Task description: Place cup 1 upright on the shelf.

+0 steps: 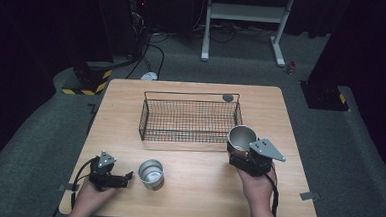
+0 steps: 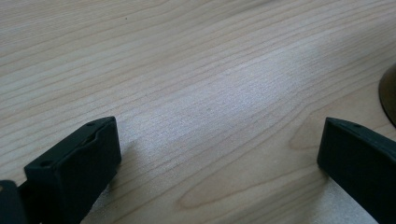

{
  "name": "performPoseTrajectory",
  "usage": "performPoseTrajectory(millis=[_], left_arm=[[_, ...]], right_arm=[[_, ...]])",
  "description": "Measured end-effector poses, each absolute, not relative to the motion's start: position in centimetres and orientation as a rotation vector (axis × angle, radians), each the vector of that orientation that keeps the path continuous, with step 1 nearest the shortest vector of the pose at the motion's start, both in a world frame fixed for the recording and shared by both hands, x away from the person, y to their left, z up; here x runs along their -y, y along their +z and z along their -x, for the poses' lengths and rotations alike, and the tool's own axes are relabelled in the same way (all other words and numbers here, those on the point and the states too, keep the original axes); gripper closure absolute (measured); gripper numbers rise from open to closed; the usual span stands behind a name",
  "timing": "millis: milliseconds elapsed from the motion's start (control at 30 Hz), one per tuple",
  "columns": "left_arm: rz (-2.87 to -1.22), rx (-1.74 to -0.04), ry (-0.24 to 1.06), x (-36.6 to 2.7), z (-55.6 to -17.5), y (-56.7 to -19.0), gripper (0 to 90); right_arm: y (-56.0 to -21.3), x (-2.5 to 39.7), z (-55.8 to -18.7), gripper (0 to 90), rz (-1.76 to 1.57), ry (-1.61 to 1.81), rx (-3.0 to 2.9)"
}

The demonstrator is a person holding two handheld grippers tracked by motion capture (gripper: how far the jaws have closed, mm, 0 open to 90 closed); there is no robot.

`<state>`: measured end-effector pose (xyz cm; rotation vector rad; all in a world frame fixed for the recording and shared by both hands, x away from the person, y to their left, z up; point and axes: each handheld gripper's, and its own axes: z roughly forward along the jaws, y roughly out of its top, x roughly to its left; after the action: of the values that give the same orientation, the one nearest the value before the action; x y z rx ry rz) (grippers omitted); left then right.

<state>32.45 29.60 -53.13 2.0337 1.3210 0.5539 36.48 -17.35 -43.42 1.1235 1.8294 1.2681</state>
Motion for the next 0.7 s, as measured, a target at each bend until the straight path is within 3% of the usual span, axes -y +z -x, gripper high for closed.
performPoseTrajectory(millis=[700], left_arm=[[-2.039, -1.318, 0.566, -29.6, -32.5, -53.1, 0.0]], right_arm=[[-42.9, 14.2, -37.4, 13.7, -1.084, 1.295, -1.868]])
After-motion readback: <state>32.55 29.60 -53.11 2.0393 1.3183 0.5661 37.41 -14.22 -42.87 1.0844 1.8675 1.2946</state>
